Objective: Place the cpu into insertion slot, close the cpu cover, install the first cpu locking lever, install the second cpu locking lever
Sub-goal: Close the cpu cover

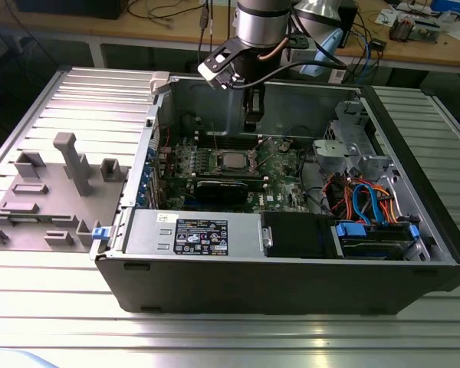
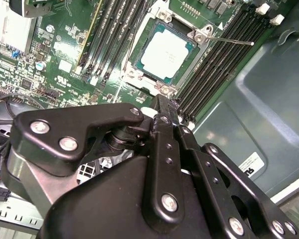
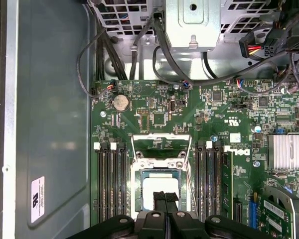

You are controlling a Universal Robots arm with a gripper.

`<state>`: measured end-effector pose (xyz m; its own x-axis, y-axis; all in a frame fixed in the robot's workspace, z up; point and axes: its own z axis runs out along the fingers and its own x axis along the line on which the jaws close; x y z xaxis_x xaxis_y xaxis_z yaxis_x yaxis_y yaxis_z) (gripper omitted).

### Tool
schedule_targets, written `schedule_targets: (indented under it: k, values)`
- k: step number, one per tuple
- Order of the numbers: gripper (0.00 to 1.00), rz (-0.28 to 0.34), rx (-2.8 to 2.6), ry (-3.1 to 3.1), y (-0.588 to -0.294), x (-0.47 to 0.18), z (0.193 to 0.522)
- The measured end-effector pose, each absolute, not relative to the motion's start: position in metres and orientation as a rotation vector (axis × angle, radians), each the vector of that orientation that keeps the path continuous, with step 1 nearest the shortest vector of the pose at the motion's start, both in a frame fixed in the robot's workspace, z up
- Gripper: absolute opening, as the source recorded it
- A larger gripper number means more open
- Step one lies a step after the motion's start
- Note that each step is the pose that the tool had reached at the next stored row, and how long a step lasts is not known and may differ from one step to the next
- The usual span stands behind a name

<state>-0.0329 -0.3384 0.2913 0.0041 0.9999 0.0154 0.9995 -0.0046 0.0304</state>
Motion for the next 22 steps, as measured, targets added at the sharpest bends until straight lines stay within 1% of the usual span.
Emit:
schedule_targets:
  k: [22]
  values:
    - [0.11,0.051,2.218,2.209,-0.3384,-0.0275,0.2913]
